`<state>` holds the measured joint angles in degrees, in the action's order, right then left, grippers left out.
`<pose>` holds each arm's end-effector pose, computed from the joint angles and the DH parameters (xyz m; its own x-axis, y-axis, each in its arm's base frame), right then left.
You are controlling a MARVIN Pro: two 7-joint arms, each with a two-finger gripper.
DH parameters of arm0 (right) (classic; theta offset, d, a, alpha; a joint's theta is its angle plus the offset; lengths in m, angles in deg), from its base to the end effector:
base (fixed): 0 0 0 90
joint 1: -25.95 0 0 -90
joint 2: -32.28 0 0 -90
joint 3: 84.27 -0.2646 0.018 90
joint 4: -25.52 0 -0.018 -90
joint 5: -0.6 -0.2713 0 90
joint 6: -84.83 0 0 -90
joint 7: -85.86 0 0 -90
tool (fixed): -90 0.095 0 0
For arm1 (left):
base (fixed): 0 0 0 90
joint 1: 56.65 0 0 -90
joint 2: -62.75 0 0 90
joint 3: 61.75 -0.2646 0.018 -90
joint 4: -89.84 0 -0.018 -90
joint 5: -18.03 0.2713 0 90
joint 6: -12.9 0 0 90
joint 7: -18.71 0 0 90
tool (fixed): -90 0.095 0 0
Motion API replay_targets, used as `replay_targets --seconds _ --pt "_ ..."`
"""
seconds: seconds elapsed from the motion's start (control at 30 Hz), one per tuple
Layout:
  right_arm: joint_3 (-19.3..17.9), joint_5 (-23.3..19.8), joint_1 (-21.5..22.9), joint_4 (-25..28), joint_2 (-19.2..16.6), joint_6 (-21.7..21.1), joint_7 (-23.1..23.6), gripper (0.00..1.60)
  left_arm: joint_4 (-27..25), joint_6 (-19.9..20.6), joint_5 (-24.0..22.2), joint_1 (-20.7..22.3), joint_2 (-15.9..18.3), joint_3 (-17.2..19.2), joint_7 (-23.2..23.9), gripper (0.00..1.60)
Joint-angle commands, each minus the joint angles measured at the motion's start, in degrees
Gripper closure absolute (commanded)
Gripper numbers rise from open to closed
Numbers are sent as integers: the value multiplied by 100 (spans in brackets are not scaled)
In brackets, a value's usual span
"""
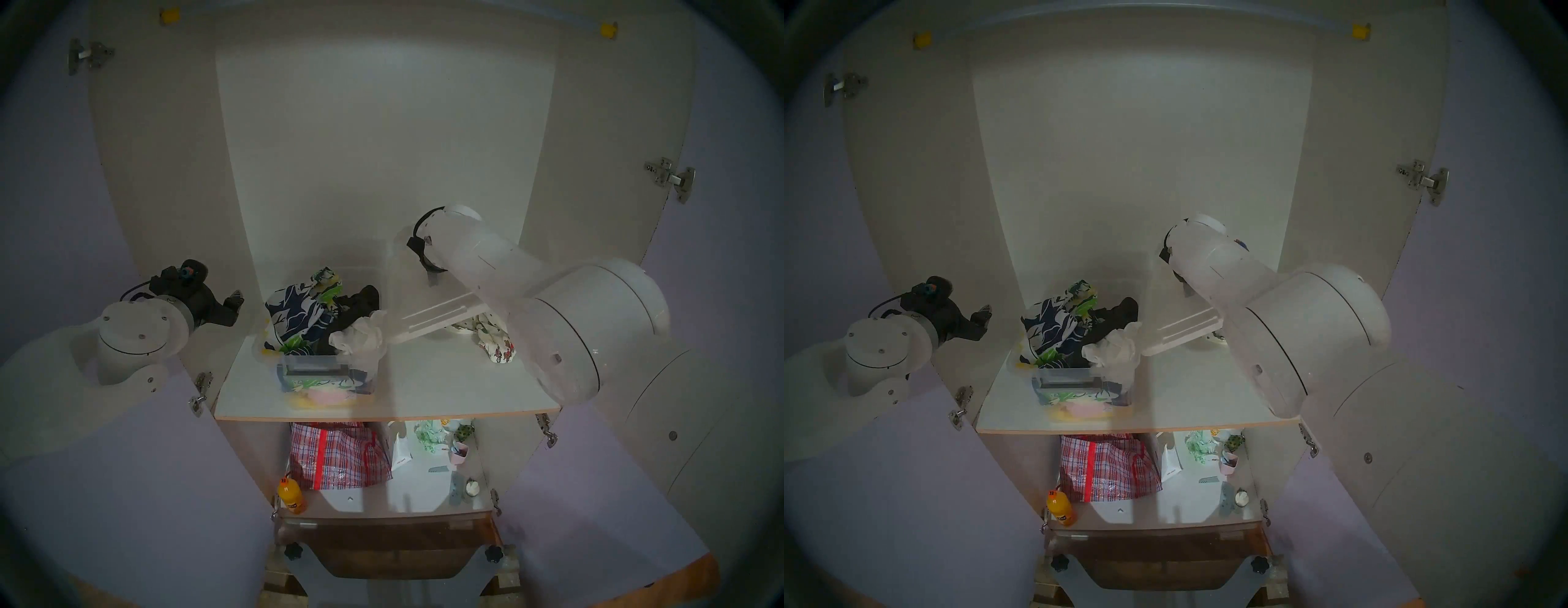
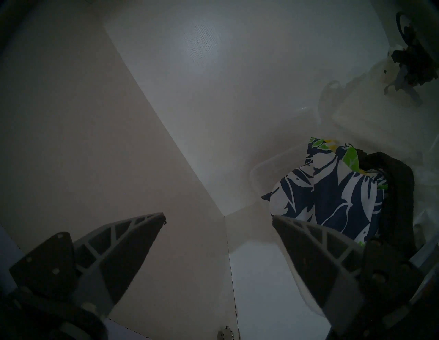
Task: Take clothing out of the storage bin and put the lid back on the bin
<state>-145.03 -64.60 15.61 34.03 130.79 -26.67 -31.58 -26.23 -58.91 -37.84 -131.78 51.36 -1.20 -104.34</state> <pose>0.6021 0.1002 -0.1148 0.5154 -0.4711 0.7158 -0.2615 -0.8819 -0.3922 0.3612 0.1421 -0.1140 0.2148 -0.4731 0.8544 0.0001 -0.8748 -0.4844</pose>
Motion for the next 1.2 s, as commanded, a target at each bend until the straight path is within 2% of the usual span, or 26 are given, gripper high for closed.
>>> replay_targets --seconds 0.0,0.37,0.43,0.57,0.77,0.93,1.17 --pt "-133 -116 530 217 72 -19 33 145 -35 -30 29 120 66 122 -13 0" --pt "-296 -251 720 180 120 -14 1 145 -35 -30 29 121 66 120 -13 0" --pt "-149 -107 675 187 117 8 72 147 -34 -29 29 121 65 120 -13 0" --pt "-89 -131 597 132 105 80 59 152 -34 -29 29 121 65 120 -13 0" --pt "-517 -407 445 -43 -195 191 22 156 -29 -28 28 118 58 112 -14 0" --pt "-749 -393 338 -145 -395 238 -63 160 -24 -26 26 114 52 101 -15 0" --pt "-636 -267 300 -78 -489 36 107 160 -20 -26 25 114 48 85 -16 0"
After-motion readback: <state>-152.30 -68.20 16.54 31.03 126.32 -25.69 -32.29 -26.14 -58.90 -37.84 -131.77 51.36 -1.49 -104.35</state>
